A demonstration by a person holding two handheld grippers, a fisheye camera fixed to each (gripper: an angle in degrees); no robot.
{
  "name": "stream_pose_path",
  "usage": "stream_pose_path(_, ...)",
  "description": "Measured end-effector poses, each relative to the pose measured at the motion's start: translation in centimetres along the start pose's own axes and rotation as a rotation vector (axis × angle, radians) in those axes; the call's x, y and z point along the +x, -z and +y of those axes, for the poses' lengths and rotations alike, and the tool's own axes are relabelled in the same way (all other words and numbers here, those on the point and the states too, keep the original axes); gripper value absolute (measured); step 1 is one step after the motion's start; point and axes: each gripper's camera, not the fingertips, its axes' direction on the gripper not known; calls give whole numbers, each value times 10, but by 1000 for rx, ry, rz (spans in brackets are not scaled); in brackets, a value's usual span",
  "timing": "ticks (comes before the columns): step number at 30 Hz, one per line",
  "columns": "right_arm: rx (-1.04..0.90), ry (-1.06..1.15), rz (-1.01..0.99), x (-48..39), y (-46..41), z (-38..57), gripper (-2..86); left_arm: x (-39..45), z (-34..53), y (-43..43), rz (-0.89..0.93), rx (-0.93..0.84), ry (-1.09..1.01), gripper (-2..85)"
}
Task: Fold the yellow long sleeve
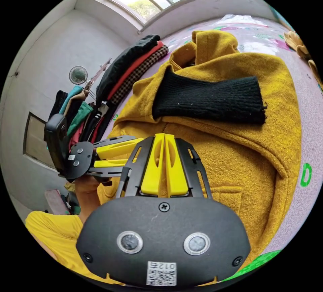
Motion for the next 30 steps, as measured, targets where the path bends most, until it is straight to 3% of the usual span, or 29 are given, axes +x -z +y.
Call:
stream_pose_path(5,-26,-31,-86,19,3,-9,7,-57,13,11,254,124,161,40)
stream_pose_path(7,-5,-39,-180,29,8,-12,8,-86,22,16,459,214,219,29)
stream_pose_path(10,-1,-81,-253,44,10,-16,8,-99,24,17,562,224,211,39)
stream_pose_path(14,-15,-72,-236,48,12,-21,8,-71,12,35,375,169,68,101)
stream_pose_path(16,-31,-76,-227,52,9,-23,8,-38,4,43,109,96,-37,121)
stream_pose_path(19,-35,-73,-240,54,7,-26,8,-12,0,39,-74,29,-108,113)
stream_pose_path(23,-37,-60,-207,53,9,-30,8,-10,-4,27,-106,-52,-116,92)
stream_pose_path(30,-64,-42,-203,52,3,-35,8,-32,2,39,-35,-24,-60,28)
